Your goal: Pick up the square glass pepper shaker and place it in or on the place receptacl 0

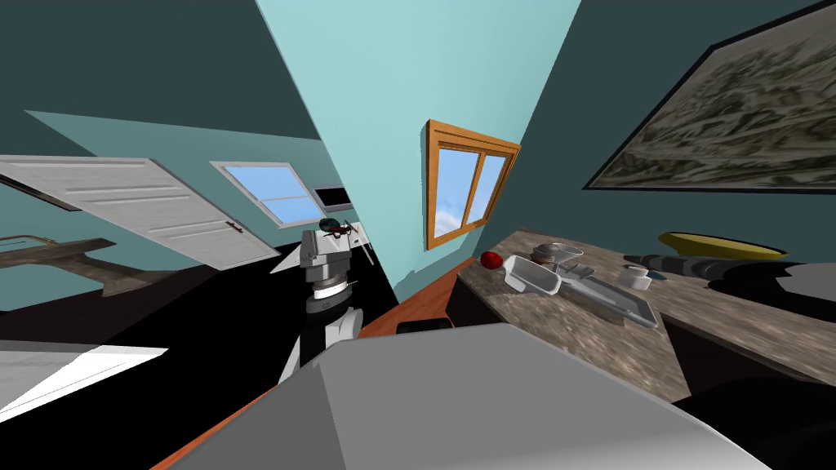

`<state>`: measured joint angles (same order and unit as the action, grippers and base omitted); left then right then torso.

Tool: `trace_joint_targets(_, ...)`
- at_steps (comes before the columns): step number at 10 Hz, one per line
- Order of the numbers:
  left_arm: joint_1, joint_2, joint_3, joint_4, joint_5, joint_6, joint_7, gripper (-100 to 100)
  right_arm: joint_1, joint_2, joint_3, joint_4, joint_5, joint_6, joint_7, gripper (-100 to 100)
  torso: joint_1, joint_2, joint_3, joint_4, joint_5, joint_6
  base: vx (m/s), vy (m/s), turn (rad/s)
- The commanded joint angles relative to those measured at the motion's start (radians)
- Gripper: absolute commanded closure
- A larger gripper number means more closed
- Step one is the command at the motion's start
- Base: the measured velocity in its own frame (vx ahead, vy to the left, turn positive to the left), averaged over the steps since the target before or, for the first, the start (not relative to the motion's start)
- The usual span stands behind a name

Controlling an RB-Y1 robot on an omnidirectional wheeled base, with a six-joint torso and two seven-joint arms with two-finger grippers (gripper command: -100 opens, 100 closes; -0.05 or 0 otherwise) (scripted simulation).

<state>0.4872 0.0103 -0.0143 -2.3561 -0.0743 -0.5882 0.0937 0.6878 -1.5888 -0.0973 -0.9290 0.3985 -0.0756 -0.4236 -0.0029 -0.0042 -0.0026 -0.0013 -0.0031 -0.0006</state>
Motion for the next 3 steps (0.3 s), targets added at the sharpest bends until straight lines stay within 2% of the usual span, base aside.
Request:
trace_joint_targets(1, 0.000, 0.000, 0.000, 0.000, 0.000, 0.000, 0.000, 0, 0.000, 0.000, 0.000, 0.000, 0.000, 0.000, 0.000, 0, 0.000, 0.000, 0.000, 0.000, 0.000, 0.000, 0.000, 0.000, 0.000)
trace_joint_targets(3, 0.000, 0.000, 0.000, 0.000, 0.000, 0.000, 0.000, 0, 0.000, 0.000, 0.000, 0.000, 0.000, 0.000, 0.000, 0, 0.000, 0.000, 0.000, 0.000, 0.000, 0.000, 0.000, 0.000, 0.000)
